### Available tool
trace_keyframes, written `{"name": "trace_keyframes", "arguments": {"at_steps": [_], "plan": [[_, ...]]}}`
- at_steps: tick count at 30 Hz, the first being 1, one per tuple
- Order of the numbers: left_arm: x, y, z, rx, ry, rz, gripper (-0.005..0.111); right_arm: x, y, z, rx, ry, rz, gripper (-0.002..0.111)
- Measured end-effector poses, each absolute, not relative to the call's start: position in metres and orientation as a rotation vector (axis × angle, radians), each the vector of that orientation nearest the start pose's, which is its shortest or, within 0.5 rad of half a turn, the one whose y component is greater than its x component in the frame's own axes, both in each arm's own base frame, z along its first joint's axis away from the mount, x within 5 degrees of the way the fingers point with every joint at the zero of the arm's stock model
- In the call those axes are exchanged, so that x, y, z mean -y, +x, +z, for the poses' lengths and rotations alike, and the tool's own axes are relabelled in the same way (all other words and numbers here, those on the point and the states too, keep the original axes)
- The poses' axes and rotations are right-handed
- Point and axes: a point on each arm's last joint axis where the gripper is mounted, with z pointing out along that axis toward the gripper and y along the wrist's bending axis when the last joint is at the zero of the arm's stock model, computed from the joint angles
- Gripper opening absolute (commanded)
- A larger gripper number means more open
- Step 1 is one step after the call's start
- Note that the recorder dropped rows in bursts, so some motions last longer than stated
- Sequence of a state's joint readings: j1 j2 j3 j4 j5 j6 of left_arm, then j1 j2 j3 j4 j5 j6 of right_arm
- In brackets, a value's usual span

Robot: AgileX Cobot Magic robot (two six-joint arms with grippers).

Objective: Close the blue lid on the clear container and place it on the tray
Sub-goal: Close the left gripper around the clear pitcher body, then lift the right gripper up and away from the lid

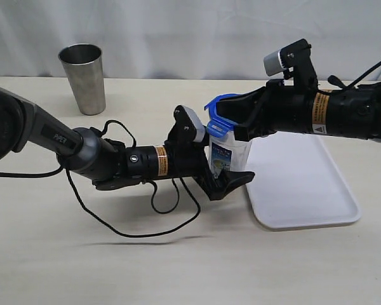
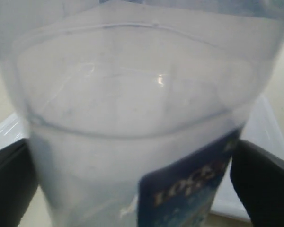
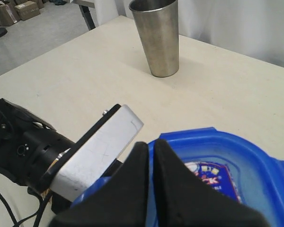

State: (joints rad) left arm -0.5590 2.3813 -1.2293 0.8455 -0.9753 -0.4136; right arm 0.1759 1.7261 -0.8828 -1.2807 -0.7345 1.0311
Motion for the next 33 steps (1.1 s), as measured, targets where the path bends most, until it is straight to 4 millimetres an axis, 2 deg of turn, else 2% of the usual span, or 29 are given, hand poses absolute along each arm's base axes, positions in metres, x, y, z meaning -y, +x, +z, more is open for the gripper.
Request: {"name": "trace_keyframes", "arguments": {"at_steps": [4, 5, 7, 8, 11, 14, 16, 22, 24, 26, 29, 31, 33], "plan": [[0.281, 0.344, 0.060, -1.554, 1.081, -0.900, 0.064, -0.117, 0.325, 0.206, -1.881, -0.746, 0.731, 0.005], [0.281, 0.344, 0.060, -1.556, 1.079, -0.898, 0.051, -0.117, 0.325, 0.206, -1.881, -0.746, 0.731, 0.005], [0.281, 0.344, 0.060, -1.559, 1.078, -0.895, 0.034, -0.117, 0.325, 0.206, -1.883, -0.744, 0.733, 0.005], [0.281, 0.344, 0.060, -1.560, 1.077, -0.897, 0.022, -0.117, 0.325, 0.206, -1.885, -0.744, 0.735, 0.005], [0.281, 0.344, 0.061, -1.558, 1.079, -0.896, 0.000, -0.117, 0.325, 0.206, -1.892, -0.736, 0.743, 0.005], [0.281, 0.344, 0.061, -1.558, 1.079, -0.896, 0.000, -0.117, 0.324, 0.207, -1.899, -0.721, 0.753, 0.005], [0.282, 0.344, 0.060, -1.559, 1.084, -0.902, 0.000, -0.118, 0.324, 0.207, -1.900, -0.719, 0.765, 0.009], [0.272, 0.346, 0.065, -1.564, 1.166, -0.915, 0.000, -0.117, 0.319, 0.218, -1.896, -0.722, 0.769, 0.035], [0.267, 0.348, 0.067, -1.567, 1.194, -0.918, 0.000, -0.116, 0.316, 0.228, -1.882, -0.716, 0.762, 0.042], [0.263, 0.349, 0.068, -1.561, 1.225, -0.917, 0.000, -0.115, 0.311, 0.239, -1.870, -0.705, 0.765, 0.045], [0.255, 0.351, 0.070, -1.544, 1.274, -0.915, 0.000, -0.107, 0.299, 0.266, -1.909, -0.624, 0.693, 0.045], [0.253, 0.351, 0.070, -1.535, 1.286, -0.920, 0.000, -0.097, 0.297, 0.277, -1.986, -0.529, 0.602, 0.045], [0.251, 0.352, 0.070, -1.530, 1.287, -0.921, 0.000, -0.094, 0.301, 0.287, -2.017, -0.418, 0.604, 0.043]]}}
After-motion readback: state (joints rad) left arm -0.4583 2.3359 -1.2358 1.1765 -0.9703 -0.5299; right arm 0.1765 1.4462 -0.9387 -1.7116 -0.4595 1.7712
